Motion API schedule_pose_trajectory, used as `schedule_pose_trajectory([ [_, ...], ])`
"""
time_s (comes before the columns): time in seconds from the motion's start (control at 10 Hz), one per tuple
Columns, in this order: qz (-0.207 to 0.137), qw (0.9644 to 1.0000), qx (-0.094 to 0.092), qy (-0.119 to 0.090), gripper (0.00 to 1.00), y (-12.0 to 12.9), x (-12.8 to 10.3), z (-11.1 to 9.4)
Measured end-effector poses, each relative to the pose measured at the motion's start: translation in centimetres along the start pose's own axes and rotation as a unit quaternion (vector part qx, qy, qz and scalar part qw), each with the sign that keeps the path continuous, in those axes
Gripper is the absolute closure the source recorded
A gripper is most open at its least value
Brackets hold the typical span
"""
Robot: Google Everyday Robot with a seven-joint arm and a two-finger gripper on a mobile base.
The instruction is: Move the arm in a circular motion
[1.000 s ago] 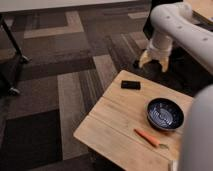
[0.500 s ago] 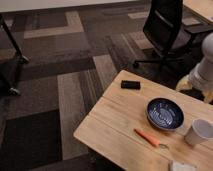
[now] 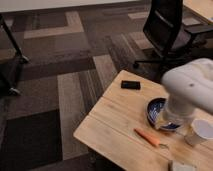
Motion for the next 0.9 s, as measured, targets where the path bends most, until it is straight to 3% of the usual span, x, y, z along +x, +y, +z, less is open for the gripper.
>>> schedule_pose_trajectory([
  [0.1,-0.081,0.9966,0.010,0.014,0.35,4.7,0.5,-0.5],
  [0.2,-0.148,0.9887,0.009,0.021,0.35,8.9,0.3,-1.1],
  [0.4,-0.295,0.9554,0.005,0.013,0.35,17.6,-2.9,-2.0],
  [0.5,-0.359,0.9332,0.000,-0.004,0.35,21.7,-7.0,-2.2],
  [0.6,-0.372,0.9283,-0.002,-0.010,0.35,22.6,-8.9,-2.1],
  [0.7,-0.390,0.9207,-0.008,-0.021,0.35,23.8,-12.5,-2.1],
  [0.8,-0.391,0.9197,-0.020,-0.035,0.35,24.3,-16.7,-2.2],
  [0.9,-0.377,0.9246,-0.027,-0.050,0.35,23.8,-20.8,-2.3],
])
